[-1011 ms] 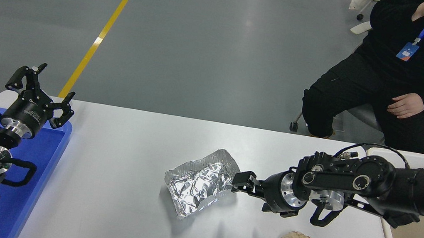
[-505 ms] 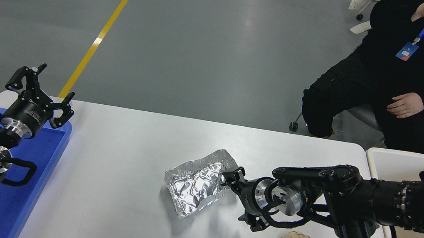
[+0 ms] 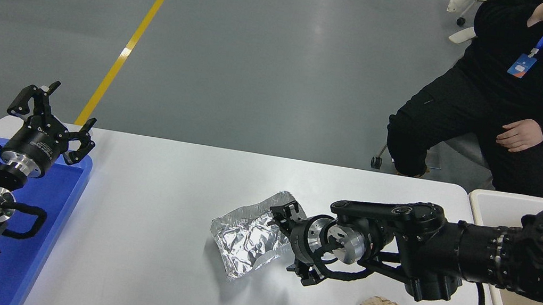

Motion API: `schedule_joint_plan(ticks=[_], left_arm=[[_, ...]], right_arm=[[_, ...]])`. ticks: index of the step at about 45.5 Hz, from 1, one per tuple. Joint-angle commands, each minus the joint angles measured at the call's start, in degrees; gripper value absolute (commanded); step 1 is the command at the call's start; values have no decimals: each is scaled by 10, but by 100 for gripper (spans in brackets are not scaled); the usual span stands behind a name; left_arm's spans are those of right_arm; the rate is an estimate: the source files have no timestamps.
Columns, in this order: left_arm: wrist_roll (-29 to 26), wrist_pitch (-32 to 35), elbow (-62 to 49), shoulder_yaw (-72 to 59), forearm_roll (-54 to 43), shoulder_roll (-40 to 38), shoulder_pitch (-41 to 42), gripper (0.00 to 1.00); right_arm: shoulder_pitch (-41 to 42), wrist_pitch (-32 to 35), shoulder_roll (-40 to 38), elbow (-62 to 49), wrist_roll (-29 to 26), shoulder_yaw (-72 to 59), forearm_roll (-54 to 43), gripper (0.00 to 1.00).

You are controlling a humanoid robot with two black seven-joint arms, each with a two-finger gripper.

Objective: Clean the table surface

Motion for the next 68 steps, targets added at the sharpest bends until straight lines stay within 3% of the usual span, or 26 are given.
schedule_joint_plan(ticks=[1,42,54,64,68], left_arm=[[0,0,0,0,0,0,0,100],[0,0,0,0,0,0,0,100],[0,0,0,0,0,0,1,100],[0,0,0,0,0,0,1,100],[0,0,0,0,0,0,0,100]], right_arm=[[-33,-1,9,-63,0,-7,-61,97],[-62,-9,9,-40,0,14,-57,95],[-70,-10,9,-31,1,19,-58,84],[-70,-13,9,-26,1,75,-64,59],[-70,-14,9,-23,1,76,-64,56]])
